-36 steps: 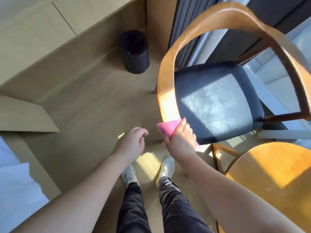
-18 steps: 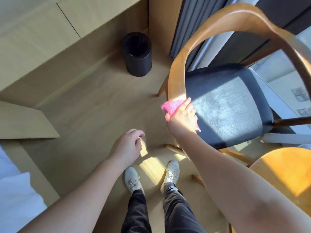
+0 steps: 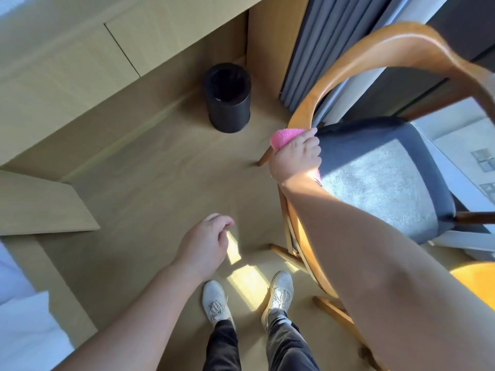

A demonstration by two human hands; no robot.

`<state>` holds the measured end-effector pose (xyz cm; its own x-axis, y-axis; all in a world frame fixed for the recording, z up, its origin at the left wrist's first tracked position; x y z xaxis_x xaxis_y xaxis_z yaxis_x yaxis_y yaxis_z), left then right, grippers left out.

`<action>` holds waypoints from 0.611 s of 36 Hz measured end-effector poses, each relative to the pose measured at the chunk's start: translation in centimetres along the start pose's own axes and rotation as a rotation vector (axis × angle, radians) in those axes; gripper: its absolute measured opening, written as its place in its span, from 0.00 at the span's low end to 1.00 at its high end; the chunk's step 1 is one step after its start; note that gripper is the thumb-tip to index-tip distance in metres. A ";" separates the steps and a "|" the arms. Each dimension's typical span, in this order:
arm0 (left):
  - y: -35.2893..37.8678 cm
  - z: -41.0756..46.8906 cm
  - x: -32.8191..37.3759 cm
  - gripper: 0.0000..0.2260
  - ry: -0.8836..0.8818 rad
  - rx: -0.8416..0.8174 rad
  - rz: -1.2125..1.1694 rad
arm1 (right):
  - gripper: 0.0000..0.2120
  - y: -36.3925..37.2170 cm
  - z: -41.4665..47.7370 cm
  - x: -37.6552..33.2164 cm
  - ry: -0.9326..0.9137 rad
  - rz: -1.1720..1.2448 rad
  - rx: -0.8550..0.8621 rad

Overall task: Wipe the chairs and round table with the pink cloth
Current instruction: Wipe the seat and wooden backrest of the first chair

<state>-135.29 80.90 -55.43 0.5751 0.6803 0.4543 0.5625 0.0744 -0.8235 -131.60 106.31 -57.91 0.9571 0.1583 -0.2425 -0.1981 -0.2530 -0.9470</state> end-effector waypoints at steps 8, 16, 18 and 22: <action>-0.4 0.7 1.9 0.12 0.011 0.000 0.030 | 0.42 -1.4 0.3 0.3 -0.194 0.032 -0.204; 1.7 2.0 8.6 0.11 0.007 0.040 0.047 | 0.28 -6.2 -2.5 -0.7 -1.095 -0.174 -0.434; 2.3 2.9 9.4 0.12 -0.102 0.103 0.005 | 0.23 -6.9 -3.4 -1.3 -1.358 -0.125 -0.439; 4.3 4.6 10.7 0.14 -0.416 0.216 -0.160 | 0.15 -6.9 -4.5 -3.0 -1.668 0.027 -0.414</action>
<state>-129.44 91.90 -55.68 0.1807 0.8781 0.4431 0.4628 0.3216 -0.8261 -132.12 103.33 -49.73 -0.3353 0.8275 -0.4503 0.1111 -0.4399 -0.8912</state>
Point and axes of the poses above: each hand's wrist, its own z-axis towards the middle knuckle, its own y-axis out of the palm, x = y × z, the point moved 9 cm from there along z, towards the middle knuckle, and after that the axes turned 12 degrees about z, right-handed, at the moved point
